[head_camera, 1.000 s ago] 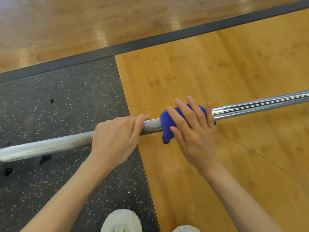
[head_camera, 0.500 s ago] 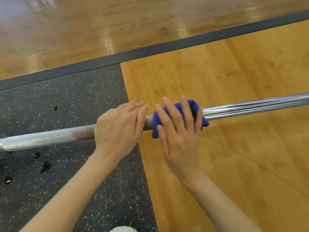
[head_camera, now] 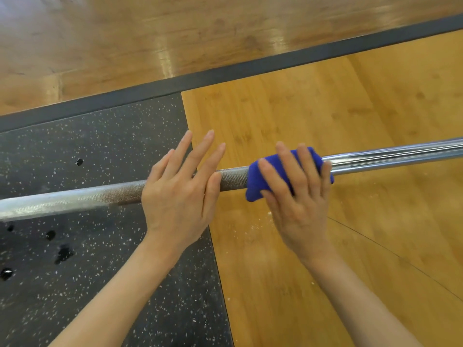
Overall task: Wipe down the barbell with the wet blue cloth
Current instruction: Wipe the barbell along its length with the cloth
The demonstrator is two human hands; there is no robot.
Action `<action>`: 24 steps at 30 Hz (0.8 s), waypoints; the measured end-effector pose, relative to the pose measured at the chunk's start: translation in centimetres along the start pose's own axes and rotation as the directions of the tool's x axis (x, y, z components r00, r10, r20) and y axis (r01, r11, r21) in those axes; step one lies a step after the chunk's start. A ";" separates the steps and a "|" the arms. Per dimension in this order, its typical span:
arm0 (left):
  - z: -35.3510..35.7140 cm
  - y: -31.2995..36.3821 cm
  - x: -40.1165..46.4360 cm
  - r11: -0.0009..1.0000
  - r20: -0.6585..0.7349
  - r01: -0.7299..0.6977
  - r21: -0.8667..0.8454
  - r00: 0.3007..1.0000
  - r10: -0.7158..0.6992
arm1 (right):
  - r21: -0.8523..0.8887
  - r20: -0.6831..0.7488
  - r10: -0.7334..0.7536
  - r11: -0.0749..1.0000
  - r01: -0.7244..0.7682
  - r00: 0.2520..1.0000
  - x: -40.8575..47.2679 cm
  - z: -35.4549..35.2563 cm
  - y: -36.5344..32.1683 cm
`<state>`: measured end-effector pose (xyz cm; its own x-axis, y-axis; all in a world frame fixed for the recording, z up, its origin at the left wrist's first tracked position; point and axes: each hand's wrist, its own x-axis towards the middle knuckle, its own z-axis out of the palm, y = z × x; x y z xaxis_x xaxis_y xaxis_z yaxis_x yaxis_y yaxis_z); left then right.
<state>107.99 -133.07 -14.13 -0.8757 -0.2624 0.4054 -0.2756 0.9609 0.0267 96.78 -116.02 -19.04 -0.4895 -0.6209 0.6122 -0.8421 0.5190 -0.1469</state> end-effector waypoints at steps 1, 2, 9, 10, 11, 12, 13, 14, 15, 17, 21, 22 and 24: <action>0.0 -0.1 0.2 1.000 -0.005 0.003 -0.012 1.000 -0.004 | 0.026 -0.005 0.070 0.997 -0.069 0.998 0.1 0.0 -0.3; 0.1 -0.2 0.5 1.000 -0.012 0.011 -0.020 1.000 -0.011 | 0.055 -0.010 0.120 0.991 -0.119 0.993 0.4 0.3 -1.4; 1.0 -1.0 2.2 0.997 -0.009 0.061 -0.052 0.998 -0.061 | -0.040 -0.004 -0.068 0.997 0.068 0.998 1.6 1.2 1.6; 1.2 -1.1 2.5 0.996 -0.013 0.065 -0.057 0.998 -0.066 | -0.031 -0.028 0.011 0.999 -0.012 1.000 1.6 1.1 2.1; 1.3 -1.1 2.9 0.996 -0.019 0.071 -0.060 0.997 -0.073 | -0.013 -0.045 0.073 0.997 -0.074 0.996 1.8 1.1 1.9; 1.5 -1.2 3.2 0.995 -0.026 0.077 -0.062 0.997 -0.079 | 0.001 -0.049 0.093 0.996 -0.093 0.994 2.2 1.4 1.0; 1.6 -1.3 3.4 0.994 -0.031 0.083 -0.064 0.996 -0.085 | 0.003 -0.040 0.072 0.997 -0.072 0.997 2.4 1.9 0.0; 1.7 -1.4 3.7 0.994 -0.036 0.087 -0.066 0.995 -0.090 | -0.011 -0.035 0.014 1.000 -0.015 0.999 2.7 2.4 -0.5; 1.8 -1.5 4.0 0.994 -0.038 0.091 -0.066 0.995 -0.094 | -0.044 -0.030 -0.072 0.996 0.071 0.997 3.0 2.7 -0.4; 2.0 -1.9 4.5 0.993 -0.030 0.098 -0.065 0.995 -0.100 | -0.129 -0.010 -0.219 0.968 0.216 0.976 3.7 2.8 1.8; 2.5 -2.4 5.7 0.992 -0.004 0.105 -0.064 0.994 -0.105 | -0.142 -0.024 -0.119 0.983 0.115 0.993 4.3 2.4 3.9; 2.6 -2.5 6.0 0.993 -0.012 0.107 -0.058 0.994 -0.108 | -0.108 -0.023 -0.092 0.990 0.089 0.995 4.8 2.8 2.8; 2.9 -2.7 6.4 0.993 -0.039 0.110 -0.052 0.993 -0.112 | -0.076 -0.007 -0.124 0.989 0.123 0.992 5.8 3.7 1.4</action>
<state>101.95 -137.62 -14.22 -0.8232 -0.3649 0.4349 -0.3493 0.9295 0.1187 91.95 -121.03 -18.58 -0.3794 -0.6764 0.6313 -0.8765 0.4813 -0.0110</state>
